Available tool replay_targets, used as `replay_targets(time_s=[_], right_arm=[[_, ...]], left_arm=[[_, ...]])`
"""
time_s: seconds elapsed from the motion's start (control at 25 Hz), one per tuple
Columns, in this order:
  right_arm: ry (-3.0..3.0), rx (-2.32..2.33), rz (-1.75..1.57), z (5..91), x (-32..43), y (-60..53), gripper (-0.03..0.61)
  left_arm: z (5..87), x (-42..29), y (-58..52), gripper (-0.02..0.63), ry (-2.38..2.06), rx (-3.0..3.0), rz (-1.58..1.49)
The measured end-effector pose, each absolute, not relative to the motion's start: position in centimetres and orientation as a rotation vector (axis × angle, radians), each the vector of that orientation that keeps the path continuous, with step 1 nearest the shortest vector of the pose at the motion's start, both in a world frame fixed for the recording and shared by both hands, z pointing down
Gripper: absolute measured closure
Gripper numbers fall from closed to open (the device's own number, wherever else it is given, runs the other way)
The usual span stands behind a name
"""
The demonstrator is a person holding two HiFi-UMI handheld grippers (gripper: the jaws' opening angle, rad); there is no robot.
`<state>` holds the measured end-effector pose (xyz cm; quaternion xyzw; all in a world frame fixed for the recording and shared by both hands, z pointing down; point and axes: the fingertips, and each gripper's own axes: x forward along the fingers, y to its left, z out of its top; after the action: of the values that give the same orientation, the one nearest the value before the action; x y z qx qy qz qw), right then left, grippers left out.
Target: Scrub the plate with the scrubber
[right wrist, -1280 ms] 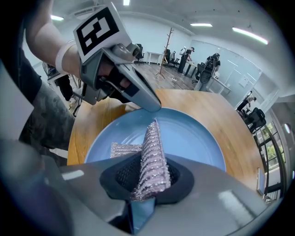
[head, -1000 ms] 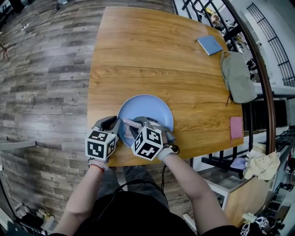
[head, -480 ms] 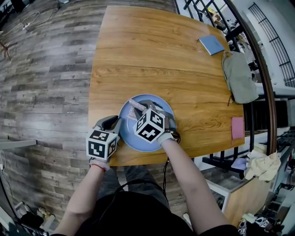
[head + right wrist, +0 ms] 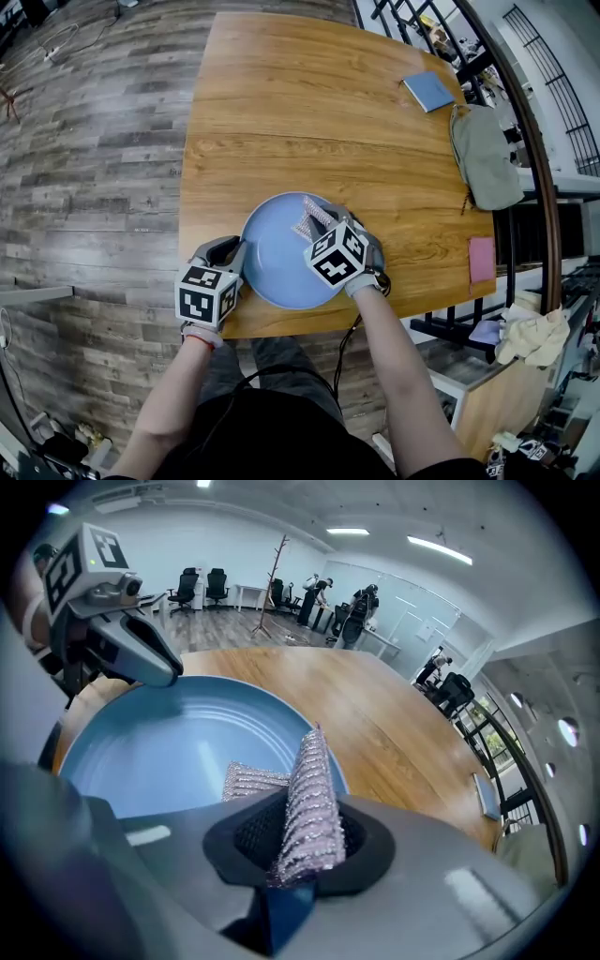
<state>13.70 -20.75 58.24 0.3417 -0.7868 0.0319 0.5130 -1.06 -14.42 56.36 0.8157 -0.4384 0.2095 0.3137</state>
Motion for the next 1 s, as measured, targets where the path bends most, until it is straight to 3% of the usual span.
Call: replay_targets(time_s=[0.48, 1.0], right_arm=[[-1.811, 0.831, 0.091, 58.4, 16.7, -15.8, 0.521], [-1.856, 0.679, 0.064, 58.4, 13.3, -11.2, 0.522]], left_arm=[[56.5, -1.1, -14.5, 0.573, -1.142, 2.157, 0.558], [56.4, -1.0, -14.4, 0.572, -1.128, 2.163, 0.56]])
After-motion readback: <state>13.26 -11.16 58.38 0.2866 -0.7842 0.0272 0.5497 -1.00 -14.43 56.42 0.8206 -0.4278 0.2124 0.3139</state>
